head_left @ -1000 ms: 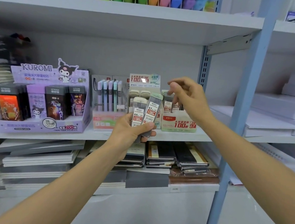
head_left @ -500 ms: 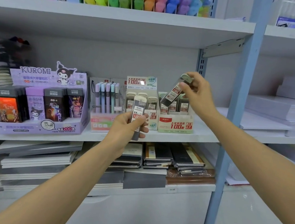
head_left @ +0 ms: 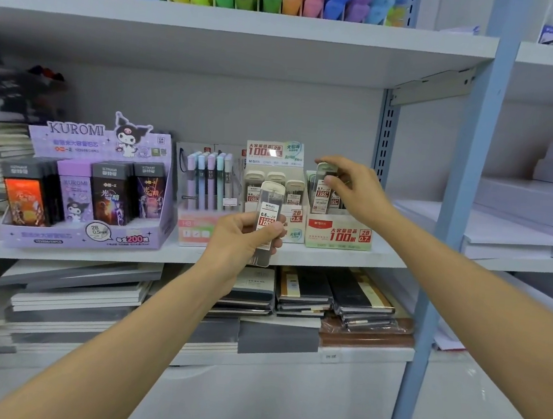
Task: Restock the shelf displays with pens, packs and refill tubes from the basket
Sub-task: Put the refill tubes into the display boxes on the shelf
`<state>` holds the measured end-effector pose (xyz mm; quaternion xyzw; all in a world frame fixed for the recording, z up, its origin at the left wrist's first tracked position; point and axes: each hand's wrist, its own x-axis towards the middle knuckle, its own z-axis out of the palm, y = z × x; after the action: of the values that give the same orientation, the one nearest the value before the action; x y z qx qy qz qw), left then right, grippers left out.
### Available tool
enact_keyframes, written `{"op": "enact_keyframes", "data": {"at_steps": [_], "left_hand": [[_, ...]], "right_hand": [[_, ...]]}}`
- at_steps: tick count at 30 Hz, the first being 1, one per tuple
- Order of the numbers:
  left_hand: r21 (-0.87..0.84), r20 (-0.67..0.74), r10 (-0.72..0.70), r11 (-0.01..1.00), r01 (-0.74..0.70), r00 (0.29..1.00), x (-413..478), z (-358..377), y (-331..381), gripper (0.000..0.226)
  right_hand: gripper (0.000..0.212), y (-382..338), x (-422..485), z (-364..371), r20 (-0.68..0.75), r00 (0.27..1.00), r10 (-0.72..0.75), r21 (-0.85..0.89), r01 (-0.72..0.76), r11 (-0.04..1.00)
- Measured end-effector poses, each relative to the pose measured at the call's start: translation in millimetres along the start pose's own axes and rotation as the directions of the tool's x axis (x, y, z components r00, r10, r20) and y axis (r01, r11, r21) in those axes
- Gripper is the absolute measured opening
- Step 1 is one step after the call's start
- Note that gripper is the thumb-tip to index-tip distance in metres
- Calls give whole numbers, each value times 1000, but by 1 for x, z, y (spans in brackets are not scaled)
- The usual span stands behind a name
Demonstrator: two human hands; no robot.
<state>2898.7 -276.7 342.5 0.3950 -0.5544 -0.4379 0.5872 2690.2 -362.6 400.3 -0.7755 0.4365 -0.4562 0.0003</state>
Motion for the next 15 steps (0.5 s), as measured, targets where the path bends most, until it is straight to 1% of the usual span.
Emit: {"op": "enact_keyframes", "data": {"at_steps": [2, 4, 6, 8, 10, 12, 13, 14, 15], "left_hand": [[1, -3, -1, 1000, 1, 1000, -1, 0, 1, 12], [-1, 0, 1, 1000, -1, 1000, -2, 1, 1, 14], [0, 2, 2, 1000, -2, 1000, -3, 2, 2, 16], [4, 1, 4, 1000, -4, 1000, -4, 1, 3, 16], [11, -2, 8, 1000, -8, 1000, -4, 1, 4, 16], [20, -7, 14, 1000, -14, 1000, -4, 2, 6, 17], [14, -8, 19, 1000, -19, 1000, -4, 3, 7, 18], [2, -8, 27, 1000, -27, 1000, -3, 4, 8, 18], [-6, -6, 39, 999, -39, 999, -3, 5, 9, 18]], "right_hand": [[40, 0, -1, 1, -38, 999, 38, 17, -37, 999], [31, 1, -1, 2, -61, 997, 40, -7, -41, 999], [26, 3, -2, 4, -24, 999, 36, -77, -38, 996], [33, 2, -4, 6, 18, 998, 62, -125, -59, 990], [38, -5, -7, 4, -23, 999, 41, -112, -43, 993], [35, -18, -13, 1, -114, 993, -33, 8, 34, 999], [34, -27, -16, 1, -114, 992, -54, 101, 65, 993], [36, -37, -21, 2, -66, 996, -68, 206, 80, 975], [40, -47, -25, 4, 16, 996, -86, 297, 77, 952]]}}
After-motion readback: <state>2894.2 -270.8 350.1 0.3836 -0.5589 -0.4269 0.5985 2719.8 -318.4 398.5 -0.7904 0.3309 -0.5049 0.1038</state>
